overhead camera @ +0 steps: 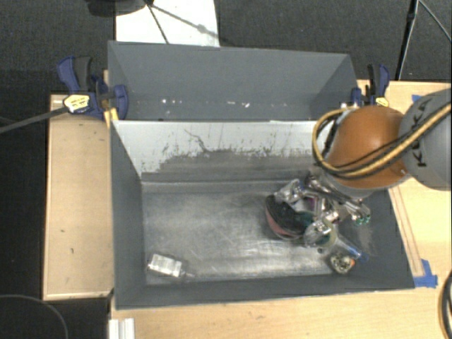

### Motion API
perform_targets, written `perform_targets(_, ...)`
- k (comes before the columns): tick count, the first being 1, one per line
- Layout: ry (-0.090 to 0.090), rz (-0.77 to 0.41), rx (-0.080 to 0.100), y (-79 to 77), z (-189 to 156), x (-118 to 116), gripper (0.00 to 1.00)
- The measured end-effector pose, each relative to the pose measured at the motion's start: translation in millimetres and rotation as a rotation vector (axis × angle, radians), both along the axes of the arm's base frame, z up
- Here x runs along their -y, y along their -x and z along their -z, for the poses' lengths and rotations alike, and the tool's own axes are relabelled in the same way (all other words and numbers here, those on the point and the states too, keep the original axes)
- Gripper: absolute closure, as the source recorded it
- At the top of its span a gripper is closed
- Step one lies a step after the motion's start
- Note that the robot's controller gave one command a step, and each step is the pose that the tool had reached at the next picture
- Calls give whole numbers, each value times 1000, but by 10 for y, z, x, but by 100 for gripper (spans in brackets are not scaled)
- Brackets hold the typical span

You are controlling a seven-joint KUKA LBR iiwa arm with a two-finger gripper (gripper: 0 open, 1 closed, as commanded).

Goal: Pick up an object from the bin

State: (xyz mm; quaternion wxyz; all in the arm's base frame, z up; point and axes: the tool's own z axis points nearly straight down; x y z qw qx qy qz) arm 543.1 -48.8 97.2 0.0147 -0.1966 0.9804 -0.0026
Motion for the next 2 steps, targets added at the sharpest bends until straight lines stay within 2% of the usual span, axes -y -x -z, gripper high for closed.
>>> perform_targets(1,0,5,0,-2,-2,10,100)
perform_targets(2,0,31,-20,-38,-1201,-30,100)
